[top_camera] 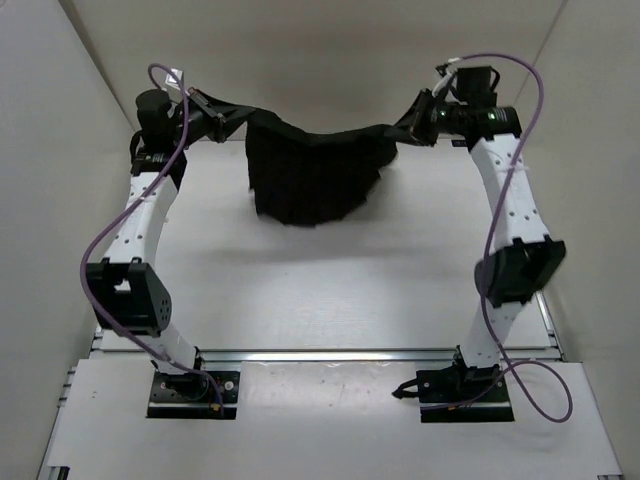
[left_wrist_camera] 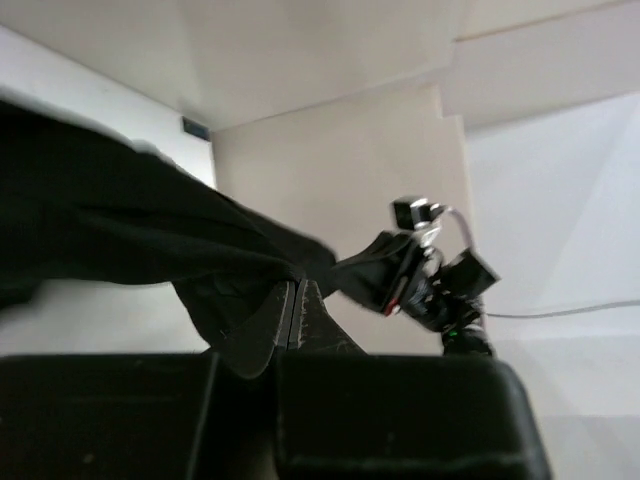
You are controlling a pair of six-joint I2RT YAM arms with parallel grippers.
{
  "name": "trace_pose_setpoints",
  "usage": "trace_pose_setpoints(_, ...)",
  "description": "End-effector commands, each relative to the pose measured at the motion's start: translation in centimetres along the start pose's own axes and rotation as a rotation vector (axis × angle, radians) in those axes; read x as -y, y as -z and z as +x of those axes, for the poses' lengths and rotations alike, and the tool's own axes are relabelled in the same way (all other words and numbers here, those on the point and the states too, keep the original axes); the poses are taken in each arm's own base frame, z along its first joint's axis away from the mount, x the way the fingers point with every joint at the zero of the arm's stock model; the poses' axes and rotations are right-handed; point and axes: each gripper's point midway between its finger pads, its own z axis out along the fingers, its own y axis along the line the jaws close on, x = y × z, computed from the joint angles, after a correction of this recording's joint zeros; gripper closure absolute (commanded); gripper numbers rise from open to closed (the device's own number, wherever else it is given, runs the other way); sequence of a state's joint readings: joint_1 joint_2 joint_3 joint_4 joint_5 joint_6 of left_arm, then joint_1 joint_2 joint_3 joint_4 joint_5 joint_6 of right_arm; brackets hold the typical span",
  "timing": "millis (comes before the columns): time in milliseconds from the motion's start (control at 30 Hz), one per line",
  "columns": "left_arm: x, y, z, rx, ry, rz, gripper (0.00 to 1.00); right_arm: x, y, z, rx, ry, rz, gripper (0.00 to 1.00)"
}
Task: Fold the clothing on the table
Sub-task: Flatten the skirt out
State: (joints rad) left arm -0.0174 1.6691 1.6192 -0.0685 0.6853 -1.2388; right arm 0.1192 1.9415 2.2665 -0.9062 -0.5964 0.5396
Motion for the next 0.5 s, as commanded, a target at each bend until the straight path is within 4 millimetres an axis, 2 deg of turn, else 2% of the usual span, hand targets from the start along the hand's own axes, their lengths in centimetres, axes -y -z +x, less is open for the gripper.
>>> trace_pose_setpoints(0, 6.2, 3.6, 1.2, 0.046, -0.141, 0.180, 1.00, -3.4, 4.4, -0.3, 0.146, 0.061, -0.170, 1.00)
trace_pose_setpoints(67, 1.5, 4.4, 3.4, 0.025, -0.075, 0.118, 1.00, -0.7, 3.9, 1.7, 0.112, 0.045, -0.101, 1.00)
trace_pose_setpoints(100, 0.2, 4.8, 4.1, 0.015, -0.065, 0.102, 1.00, 0.8, 3.1, 3.7, 0.060, 0.035, -0.062, 1.00)
trace_pose_setpoints(133, -3.5, 5.1, 6.0, -0.020, -0.003, 0.036, 1.00, 2.5, 2.9, 5.1, 0.035, 0.031, -0.019, 1.00)
trace_pose_setpoints(167, -6.9, 5.8, 8.1, -0.055, 0.030, -0.014, 1.00, 4.3, 2.3, 7.3, -0.014, -0.001, 0.013, 1.00)
trace_pose_setpoints(200, -8.3, 6.5, 9.2, -0.073, 0.048, -0.028, 1.00, 5.0, 2.3, 8.4, -0.034, -0.001, 0.027, 1.00)
trace_pose_setpoints(233, -11.6, 7.5, 12.0, -0.107, 0.095, -0.085, 1.00, 6.9, 2.2, 11.0, -0.079, -0.025, 0.080, 1.00)
trace_pose_setpoints(267, -14.7, 8.9, 14.4, -0.136, 0.120, -0.147, 1.00, 7.7, 2.2, 12.5, -0.103, -0.032, 0.111, 1.00)
trace_pose_setpoints(300, -17.2, 9.8, 16.2, -0.163, 0.142, -0.222, 1.00, 9.3, 2.1, 15.7, -0.157, -0.051, 0.154, 1.00)
trace_pose_setpoints(333, -20.4, 11.6, 18.9, -0.201, 0.177, -0.295, 1.00, 11.0, 2.4, 19.1, -0.215, -0.079, 0.189, 1.00)
trace_pose_setpoints(367, -22.5, 13.0, 20.9, -0.220, 0.193, -0.344, 1.00, 11.6, 2.4, 20.7, -0.240, -0.085, 0.213, 1.00)
trace_pose_setpoints(433, -26.1, 15.8, 24.3, -0.274, 0.205, -0.472, 1.00, 14.5, 3.5, 27.9, -0.370, -0.147, 0.305, 1.00)
trace_pose_setpoints(467, -26.9, 17.0, 25.3, -0.283, 0.213, -0.506, 1.00, 15.8, 4.4, 30.1, -0.392, -0.157, 0.358, 1.00)
